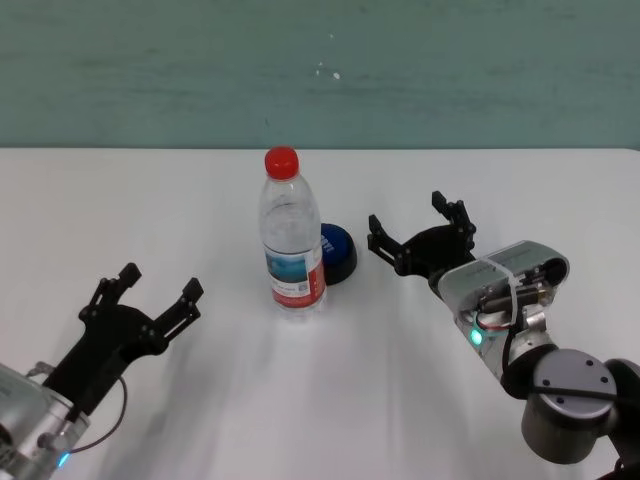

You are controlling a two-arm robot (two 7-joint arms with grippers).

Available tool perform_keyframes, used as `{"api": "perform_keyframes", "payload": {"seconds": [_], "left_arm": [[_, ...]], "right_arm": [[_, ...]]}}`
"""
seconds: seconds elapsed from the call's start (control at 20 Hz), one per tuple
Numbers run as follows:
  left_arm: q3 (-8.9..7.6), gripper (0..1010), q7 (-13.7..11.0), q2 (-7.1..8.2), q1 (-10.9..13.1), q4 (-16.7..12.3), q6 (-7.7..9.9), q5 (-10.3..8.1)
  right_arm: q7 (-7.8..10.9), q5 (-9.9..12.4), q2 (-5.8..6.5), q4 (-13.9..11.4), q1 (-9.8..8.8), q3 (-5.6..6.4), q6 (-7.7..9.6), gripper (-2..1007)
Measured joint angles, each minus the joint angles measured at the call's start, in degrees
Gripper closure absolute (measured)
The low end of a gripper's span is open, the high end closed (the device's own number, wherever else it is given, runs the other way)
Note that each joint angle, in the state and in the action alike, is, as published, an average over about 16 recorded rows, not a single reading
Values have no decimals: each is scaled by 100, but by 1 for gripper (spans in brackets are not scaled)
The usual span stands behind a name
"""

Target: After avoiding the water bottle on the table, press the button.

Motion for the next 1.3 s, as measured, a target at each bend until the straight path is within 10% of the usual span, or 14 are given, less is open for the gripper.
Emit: {"api": "perform_keyframes", "payload": {"seconds": [1.3], "left_arm": [[0,0,0,0,0,0,0,0]], "right_arm": [[-70,-154,-234,-185,-410,-62,-40,1]]}}
